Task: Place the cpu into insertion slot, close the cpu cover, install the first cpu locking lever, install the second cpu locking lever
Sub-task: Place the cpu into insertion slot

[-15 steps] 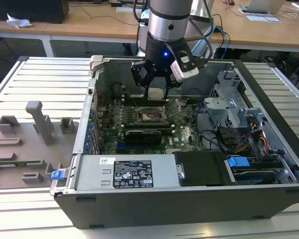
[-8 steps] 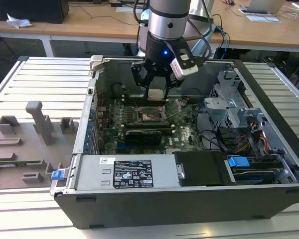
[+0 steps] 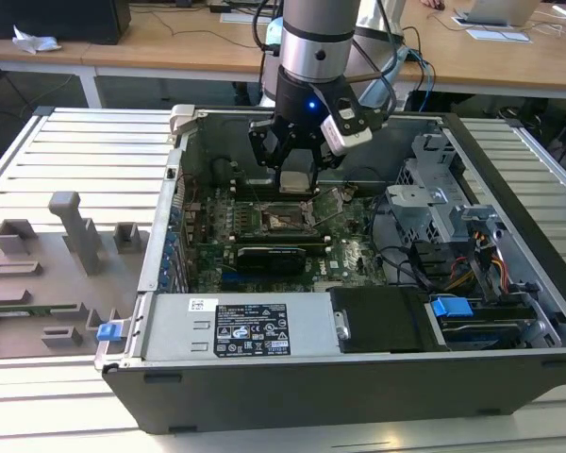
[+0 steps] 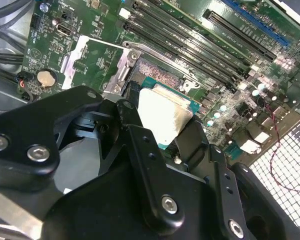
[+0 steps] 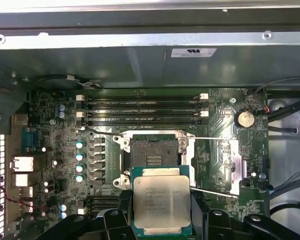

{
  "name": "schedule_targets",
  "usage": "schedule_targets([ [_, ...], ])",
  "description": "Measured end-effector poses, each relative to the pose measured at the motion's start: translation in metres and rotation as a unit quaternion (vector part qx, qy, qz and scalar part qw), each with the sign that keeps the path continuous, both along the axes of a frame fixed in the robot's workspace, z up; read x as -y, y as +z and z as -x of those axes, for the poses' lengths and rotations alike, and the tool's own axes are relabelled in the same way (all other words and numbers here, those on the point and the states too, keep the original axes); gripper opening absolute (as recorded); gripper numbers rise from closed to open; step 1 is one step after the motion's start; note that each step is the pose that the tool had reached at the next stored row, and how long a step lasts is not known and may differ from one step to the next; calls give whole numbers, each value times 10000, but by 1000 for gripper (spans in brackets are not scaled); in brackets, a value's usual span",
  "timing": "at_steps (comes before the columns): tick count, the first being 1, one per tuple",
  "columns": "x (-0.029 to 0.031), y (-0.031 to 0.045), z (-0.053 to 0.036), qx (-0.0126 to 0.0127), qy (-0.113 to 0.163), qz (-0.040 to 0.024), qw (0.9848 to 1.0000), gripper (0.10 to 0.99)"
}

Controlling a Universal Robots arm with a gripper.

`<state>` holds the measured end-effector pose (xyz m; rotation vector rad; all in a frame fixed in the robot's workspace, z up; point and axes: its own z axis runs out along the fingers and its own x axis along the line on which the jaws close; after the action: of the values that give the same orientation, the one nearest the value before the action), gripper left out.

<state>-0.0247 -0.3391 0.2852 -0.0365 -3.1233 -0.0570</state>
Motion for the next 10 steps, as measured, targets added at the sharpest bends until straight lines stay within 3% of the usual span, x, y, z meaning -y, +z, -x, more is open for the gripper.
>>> schedule_targets([
  [10, 0, -74, 0, 0, 0, 0, 10000, 545],
])
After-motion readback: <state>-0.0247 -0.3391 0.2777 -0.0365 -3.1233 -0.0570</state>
